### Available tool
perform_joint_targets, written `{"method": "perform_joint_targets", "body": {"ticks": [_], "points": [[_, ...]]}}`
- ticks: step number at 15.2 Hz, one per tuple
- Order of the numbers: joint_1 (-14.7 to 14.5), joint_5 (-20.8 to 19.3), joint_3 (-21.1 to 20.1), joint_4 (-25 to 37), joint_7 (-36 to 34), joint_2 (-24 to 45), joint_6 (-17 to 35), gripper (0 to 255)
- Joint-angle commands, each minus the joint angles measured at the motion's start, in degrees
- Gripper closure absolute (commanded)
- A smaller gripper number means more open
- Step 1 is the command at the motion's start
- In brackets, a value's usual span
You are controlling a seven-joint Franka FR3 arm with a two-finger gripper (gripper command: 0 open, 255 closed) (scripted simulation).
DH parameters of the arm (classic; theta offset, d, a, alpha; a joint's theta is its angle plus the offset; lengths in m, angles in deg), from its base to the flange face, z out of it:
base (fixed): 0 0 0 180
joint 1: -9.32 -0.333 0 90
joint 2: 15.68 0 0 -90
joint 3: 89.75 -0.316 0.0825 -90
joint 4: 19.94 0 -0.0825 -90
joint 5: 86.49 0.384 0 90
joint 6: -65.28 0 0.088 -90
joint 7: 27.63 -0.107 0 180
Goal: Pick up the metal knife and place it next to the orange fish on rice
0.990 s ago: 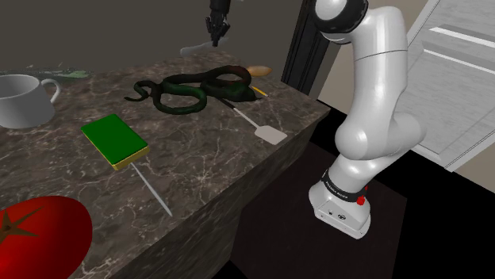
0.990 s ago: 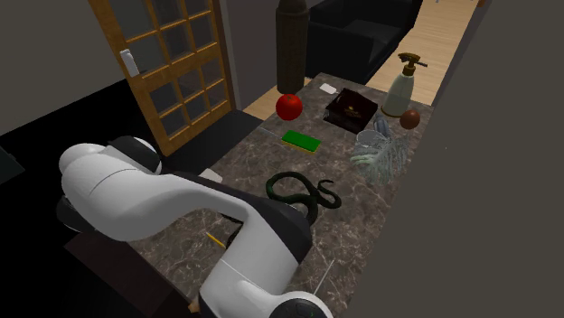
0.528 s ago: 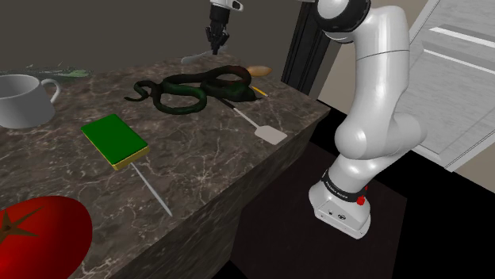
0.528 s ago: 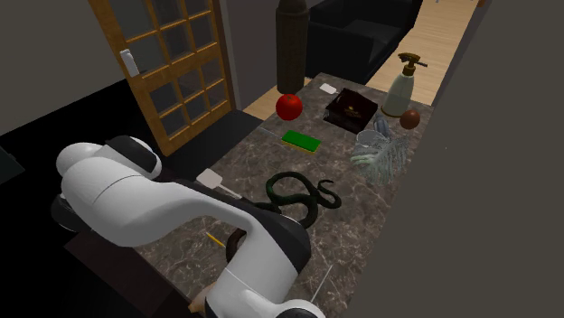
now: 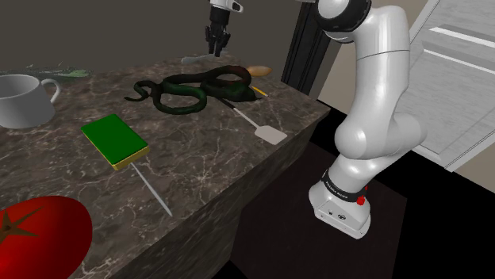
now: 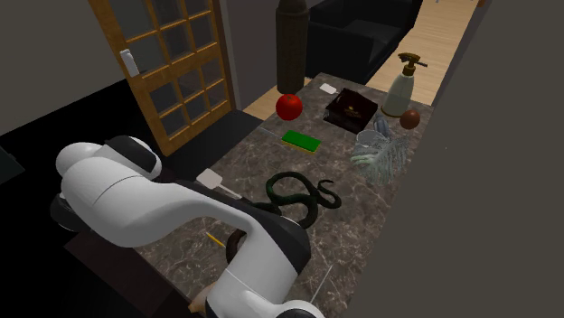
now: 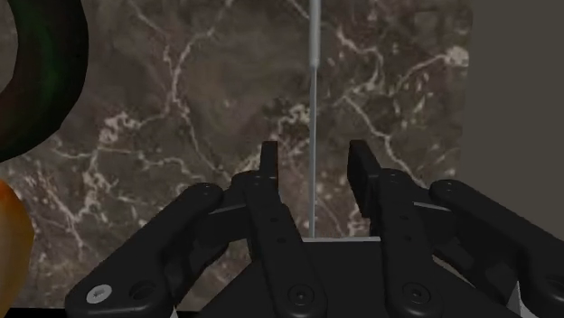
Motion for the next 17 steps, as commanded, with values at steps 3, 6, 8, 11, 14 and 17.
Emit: {"method": "perform_joint_targets", "body": {"ticks": [3, 6, 8, 11, 14, 17], "points": [[0.0, 0.0, 0.0, 0.0, 0.0, 0.0, 0.0, 0], [-0.4, -0.2, 0.1, 2.8, 0.0, 0.5, -2.3, 0], [-1.7, -0.7, 0.3, 9.7, 0.0, 2.2, -7.3, 0], [-2.4, -1.0, 0.5, 13.0, 0.0, 3.2, -9.6, 0], [-2.4, -1.0, 0.5, 13.0, 0.0, 3.2, -9.6, 0], [-2.4, -1.0, 0.5, 13.0, 0.0, 3.2, -9.6, 0]]}}
